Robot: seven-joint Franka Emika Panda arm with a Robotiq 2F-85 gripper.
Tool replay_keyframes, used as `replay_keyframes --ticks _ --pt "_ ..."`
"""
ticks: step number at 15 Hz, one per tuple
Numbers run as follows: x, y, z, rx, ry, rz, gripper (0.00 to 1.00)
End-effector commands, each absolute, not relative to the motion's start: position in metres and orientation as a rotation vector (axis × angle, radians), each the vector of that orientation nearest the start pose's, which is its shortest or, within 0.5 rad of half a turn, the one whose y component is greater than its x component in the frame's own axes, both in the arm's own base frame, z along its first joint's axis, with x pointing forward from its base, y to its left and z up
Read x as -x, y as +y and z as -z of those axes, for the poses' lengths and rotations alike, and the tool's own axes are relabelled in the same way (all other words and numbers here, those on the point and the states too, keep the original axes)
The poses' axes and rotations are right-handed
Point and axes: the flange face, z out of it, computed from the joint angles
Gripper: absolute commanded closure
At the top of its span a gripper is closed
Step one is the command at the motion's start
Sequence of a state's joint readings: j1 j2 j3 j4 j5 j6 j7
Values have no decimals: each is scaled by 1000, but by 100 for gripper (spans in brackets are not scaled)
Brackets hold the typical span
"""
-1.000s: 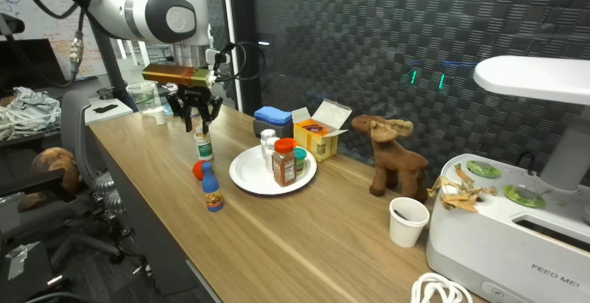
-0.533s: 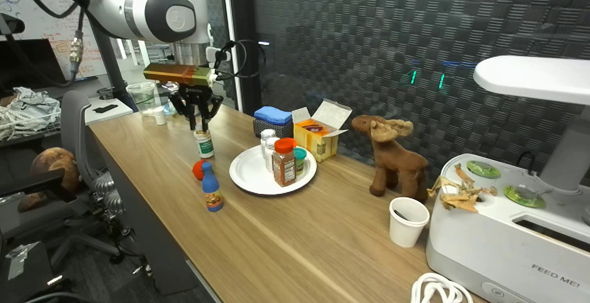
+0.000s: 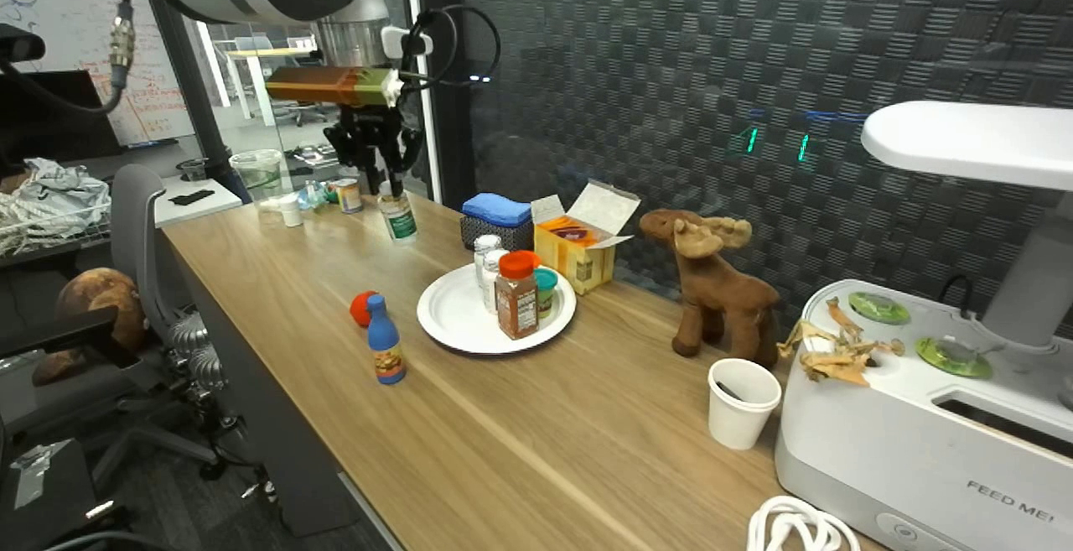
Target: Organize all the containers on the white plate
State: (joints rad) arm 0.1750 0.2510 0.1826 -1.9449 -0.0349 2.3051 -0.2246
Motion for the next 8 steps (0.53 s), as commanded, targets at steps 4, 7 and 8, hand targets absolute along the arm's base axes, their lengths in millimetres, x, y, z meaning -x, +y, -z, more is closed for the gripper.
replay_keyframes --ticks 4,7,8 --pt "-571 156 -384 3075 -764 237 90" --pt "-569 130 -371 3122 -721 214 90" --pt "-568 122 -367 3137 -705 208 90"
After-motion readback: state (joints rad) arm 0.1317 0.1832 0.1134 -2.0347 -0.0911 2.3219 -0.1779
